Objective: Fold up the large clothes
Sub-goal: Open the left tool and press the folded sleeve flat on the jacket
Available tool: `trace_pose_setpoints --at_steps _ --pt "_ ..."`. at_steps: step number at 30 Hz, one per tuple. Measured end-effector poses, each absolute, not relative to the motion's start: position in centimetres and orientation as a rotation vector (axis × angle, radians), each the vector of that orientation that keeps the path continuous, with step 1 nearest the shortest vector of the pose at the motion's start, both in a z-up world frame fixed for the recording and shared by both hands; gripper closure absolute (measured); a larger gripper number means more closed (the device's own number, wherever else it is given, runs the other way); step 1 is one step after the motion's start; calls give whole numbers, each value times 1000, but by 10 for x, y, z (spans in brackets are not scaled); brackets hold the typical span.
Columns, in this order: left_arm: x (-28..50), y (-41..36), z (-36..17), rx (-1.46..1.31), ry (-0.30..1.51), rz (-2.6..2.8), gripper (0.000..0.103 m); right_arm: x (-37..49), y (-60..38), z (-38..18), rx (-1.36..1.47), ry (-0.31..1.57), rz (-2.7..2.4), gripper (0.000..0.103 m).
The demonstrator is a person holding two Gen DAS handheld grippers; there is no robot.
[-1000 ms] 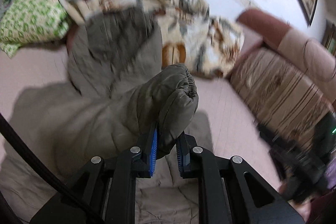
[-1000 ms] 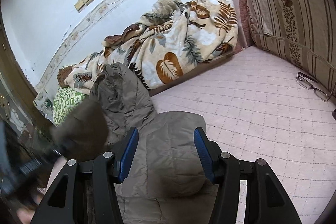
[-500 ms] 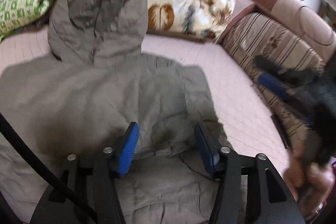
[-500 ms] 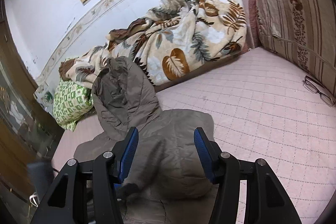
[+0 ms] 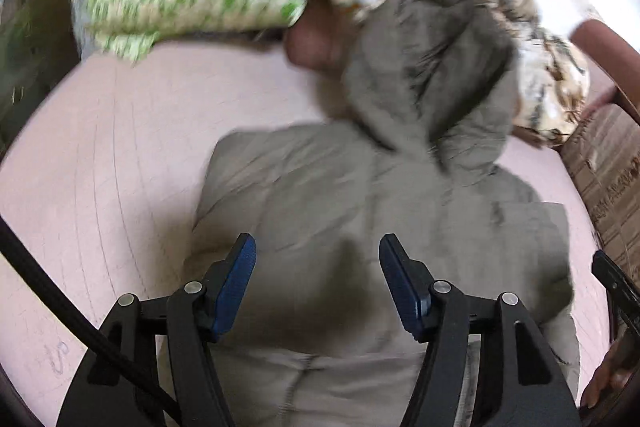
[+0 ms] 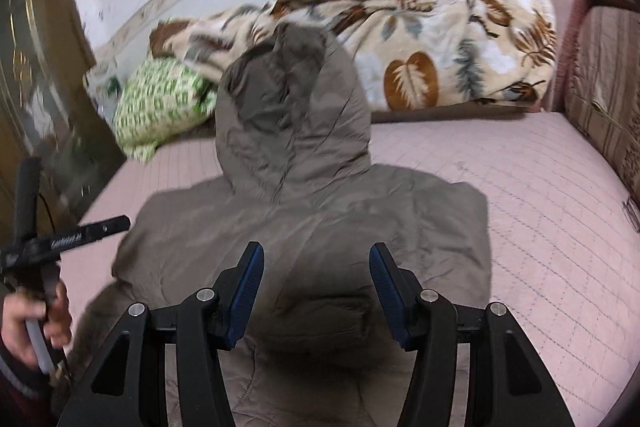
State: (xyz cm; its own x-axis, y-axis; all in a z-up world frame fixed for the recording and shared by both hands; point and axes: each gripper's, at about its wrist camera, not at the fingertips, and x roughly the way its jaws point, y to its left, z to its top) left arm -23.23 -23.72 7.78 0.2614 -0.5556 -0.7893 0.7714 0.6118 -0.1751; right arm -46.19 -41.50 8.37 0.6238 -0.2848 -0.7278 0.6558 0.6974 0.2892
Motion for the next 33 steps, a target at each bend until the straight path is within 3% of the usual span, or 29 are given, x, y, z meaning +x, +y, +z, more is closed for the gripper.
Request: trace_pose_setpoints --at_steps 5,16,26,33 --pt "-223 -237 38 283 989 -876 39 -448 -419 56 594 796 -585 44" --pt "-233 -247 24 340 963 -830 35 -429 -420 2 542 1004 -609 39" --pt "-284 -218 73 352 741 -833 36 -432 -384 51 336 919 -666 39" --pt "-309 -225 80 421 678 -852 36 -426 -356 79 205 839 -649 39"
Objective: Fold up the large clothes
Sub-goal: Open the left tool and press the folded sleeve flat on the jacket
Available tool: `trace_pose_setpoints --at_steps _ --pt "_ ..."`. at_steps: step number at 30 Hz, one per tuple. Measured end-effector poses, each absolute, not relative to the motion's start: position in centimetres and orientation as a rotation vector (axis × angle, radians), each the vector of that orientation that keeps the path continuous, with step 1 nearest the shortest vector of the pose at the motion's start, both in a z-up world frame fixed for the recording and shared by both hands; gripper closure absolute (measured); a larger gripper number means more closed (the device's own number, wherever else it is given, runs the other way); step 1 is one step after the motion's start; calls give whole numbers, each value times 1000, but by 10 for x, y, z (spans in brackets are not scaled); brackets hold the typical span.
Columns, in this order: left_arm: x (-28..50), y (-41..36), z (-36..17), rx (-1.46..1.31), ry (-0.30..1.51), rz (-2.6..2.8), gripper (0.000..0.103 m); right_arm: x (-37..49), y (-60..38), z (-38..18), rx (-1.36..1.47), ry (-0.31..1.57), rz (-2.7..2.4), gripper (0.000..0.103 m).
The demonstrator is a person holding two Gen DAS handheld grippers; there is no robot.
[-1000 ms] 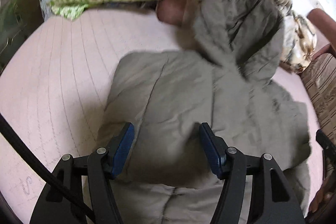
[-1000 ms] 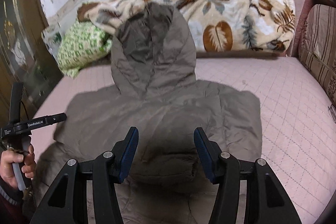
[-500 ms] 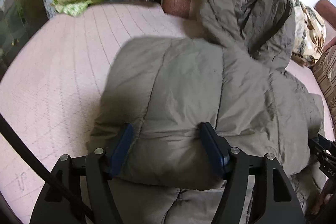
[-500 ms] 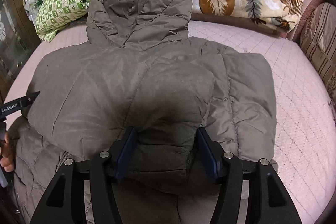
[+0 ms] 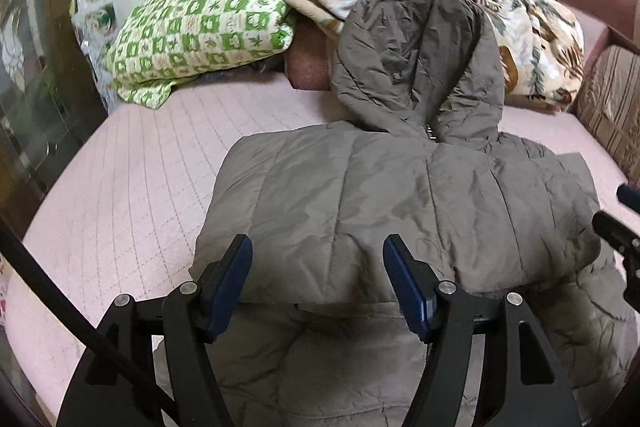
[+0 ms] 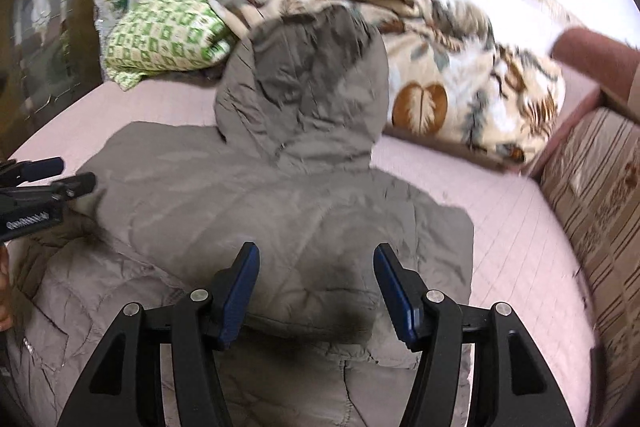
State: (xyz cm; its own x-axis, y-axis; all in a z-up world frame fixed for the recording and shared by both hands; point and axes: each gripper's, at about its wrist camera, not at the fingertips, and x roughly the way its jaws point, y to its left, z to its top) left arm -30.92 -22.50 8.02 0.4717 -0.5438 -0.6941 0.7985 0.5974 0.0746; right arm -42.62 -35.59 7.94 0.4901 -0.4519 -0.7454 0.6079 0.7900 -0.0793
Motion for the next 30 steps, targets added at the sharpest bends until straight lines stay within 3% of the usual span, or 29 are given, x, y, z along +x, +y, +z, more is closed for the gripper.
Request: trace_pose_setpoints --at_steps 30 --pt "-307 -248 37 470 773 -833 32 -409 -355 43 155 938 -637 39"
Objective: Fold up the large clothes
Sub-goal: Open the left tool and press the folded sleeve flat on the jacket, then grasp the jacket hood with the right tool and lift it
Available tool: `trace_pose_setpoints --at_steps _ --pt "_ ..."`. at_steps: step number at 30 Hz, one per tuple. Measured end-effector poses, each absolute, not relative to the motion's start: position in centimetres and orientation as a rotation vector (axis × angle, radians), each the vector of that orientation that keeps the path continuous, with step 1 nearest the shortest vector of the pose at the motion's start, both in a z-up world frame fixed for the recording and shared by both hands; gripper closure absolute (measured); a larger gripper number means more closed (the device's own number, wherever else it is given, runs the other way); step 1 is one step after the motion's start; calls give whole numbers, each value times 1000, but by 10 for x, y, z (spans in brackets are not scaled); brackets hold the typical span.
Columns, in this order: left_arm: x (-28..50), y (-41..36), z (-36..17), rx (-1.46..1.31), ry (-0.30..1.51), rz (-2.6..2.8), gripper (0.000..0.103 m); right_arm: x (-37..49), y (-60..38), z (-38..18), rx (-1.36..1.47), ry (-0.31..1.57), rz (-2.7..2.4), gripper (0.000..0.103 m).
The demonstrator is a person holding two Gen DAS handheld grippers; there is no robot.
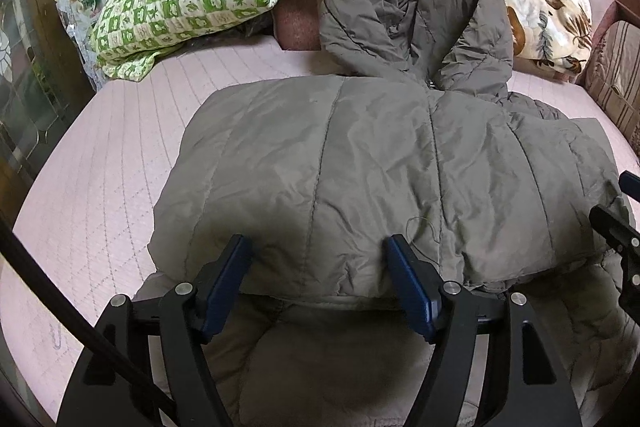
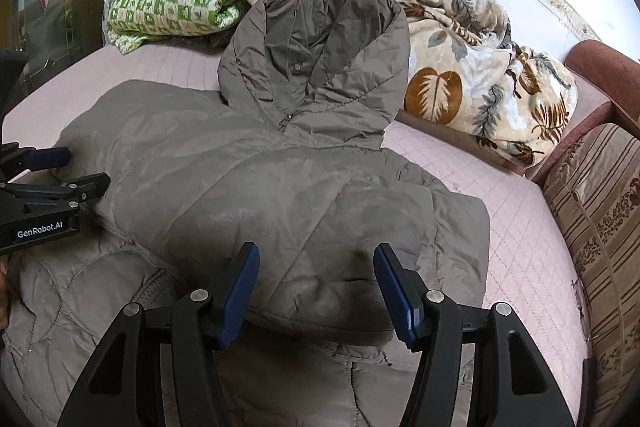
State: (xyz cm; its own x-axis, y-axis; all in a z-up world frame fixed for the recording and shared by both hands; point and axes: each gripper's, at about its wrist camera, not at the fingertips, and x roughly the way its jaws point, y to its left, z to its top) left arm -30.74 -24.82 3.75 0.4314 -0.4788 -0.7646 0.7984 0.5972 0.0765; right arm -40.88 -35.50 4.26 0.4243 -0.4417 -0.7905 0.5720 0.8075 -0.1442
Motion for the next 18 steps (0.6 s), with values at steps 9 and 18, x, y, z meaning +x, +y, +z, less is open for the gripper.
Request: trace_pose_setpoints --at_steps 9,18 --pt "-305 -249 33 472 775 -827 30 -406 -361 29 173 973 -636 39" --pt "-304 -250 30 480 779 -821 27 -402 -363 17 176 1009 -624 39"
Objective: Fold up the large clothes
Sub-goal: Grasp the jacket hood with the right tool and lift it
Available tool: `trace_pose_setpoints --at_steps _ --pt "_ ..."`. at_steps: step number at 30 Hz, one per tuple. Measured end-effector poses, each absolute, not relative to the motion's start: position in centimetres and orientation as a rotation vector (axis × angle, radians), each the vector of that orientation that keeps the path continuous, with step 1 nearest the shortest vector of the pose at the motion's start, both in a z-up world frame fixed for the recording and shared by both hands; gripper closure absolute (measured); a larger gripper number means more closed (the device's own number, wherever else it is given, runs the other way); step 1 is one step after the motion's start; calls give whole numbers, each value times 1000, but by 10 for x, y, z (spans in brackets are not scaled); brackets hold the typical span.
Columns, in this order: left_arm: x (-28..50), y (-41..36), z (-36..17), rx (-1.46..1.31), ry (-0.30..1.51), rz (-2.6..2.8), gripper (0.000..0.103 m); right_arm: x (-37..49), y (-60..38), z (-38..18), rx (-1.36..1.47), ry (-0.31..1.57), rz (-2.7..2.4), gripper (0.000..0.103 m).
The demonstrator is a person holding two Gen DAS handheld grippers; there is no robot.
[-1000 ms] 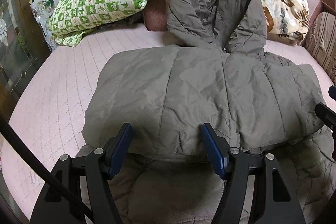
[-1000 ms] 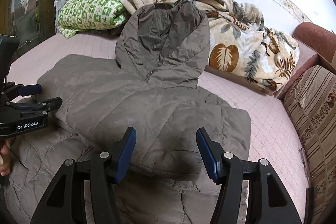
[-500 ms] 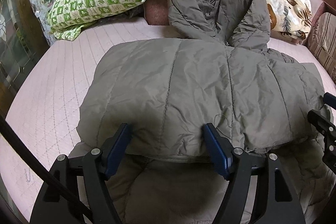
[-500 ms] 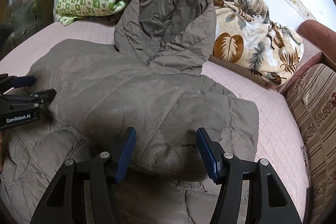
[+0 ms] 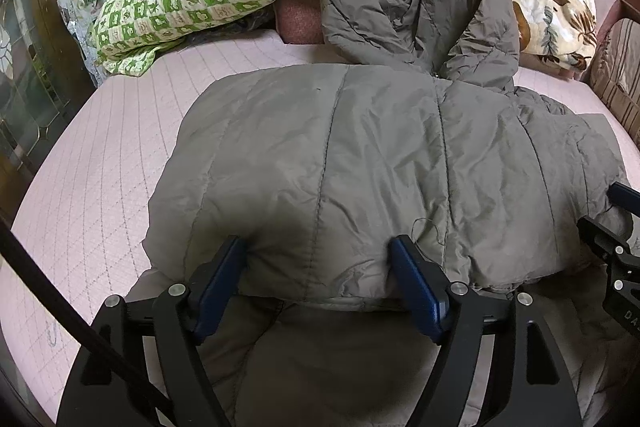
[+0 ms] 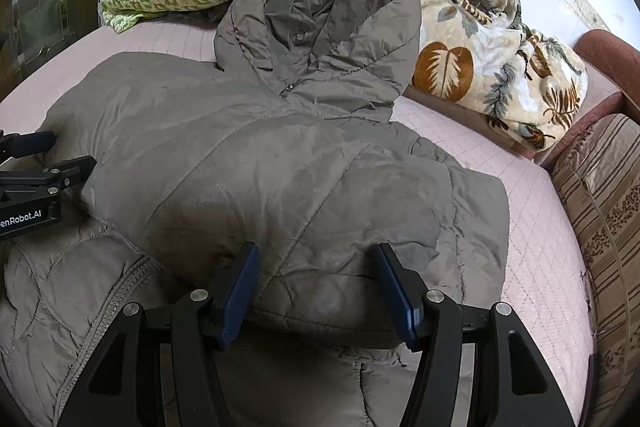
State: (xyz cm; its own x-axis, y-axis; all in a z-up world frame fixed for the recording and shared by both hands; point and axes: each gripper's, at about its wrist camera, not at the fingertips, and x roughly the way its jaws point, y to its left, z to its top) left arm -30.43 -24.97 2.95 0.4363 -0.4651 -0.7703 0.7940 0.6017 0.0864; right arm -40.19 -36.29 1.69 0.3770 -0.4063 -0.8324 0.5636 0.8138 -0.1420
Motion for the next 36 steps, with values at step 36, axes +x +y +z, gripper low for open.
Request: trace_pose_setpoints --at_steps 36 --pt "-226 -230 94 181 805 -913 23 -446 -421 116 527 763 -541 38"
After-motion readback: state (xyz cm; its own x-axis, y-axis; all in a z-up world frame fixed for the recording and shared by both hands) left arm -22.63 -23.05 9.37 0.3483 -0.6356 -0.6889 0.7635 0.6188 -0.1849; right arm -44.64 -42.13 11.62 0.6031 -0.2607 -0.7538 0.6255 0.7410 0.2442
